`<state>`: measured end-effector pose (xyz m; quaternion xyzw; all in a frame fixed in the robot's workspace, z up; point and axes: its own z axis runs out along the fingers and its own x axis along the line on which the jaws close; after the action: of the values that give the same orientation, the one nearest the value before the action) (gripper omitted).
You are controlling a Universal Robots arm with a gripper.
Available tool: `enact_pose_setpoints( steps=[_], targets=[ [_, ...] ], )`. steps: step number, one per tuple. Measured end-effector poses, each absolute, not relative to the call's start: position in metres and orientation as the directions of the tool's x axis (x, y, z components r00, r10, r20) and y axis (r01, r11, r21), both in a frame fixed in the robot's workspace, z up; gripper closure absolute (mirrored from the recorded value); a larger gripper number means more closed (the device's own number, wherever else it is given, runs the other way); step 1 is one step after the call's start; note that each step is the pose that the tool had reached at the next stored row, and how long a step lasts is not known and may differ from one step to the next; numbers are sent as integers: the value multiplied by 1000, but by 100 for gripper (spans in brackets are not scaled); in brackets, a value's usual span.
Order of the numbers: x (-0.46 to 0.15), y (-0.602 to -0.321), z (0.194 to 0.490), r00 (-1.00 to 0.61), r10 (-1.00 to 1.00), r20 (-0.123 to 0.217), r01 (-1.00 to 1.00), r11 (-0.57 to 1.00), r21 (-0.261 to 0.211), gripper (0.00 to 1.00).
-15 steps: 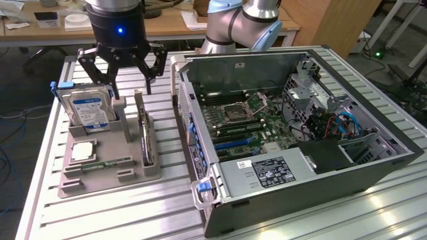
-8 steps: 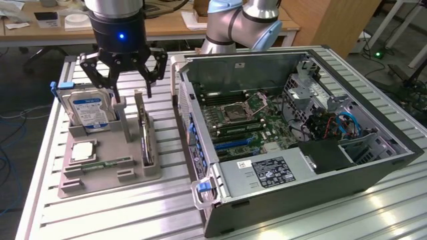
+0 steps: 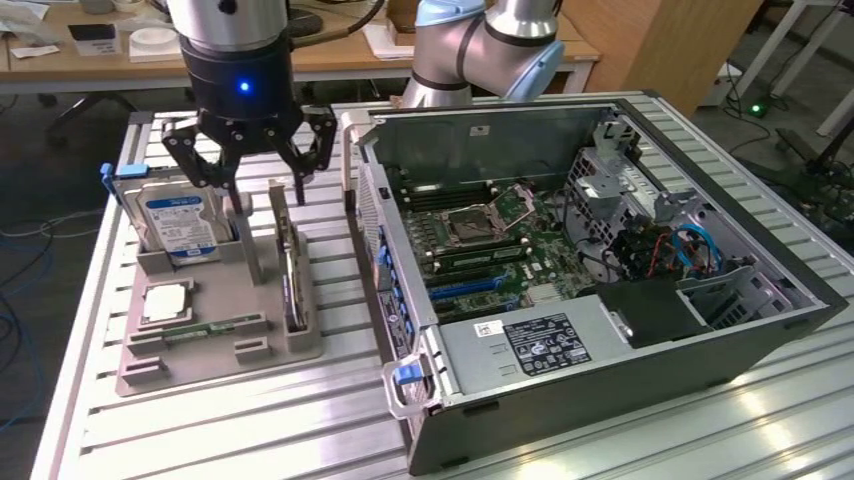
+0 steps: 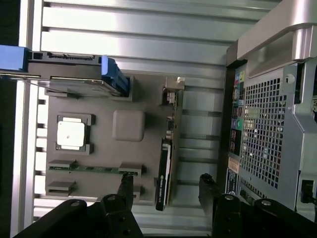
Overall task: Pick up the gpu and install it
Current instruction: 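Pick up the gpu and move the gpu toward the slot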
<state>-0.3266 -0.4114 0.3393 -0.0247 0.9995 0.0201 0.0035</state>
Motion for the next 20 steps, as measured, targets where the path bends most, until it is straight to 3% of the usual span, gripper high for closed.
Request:
enact_pose_setpoints(
  steps=[20],
  targets=[
    [-327,-416,323,-999,-49,-16,-50,998,39,35]
  ],
)
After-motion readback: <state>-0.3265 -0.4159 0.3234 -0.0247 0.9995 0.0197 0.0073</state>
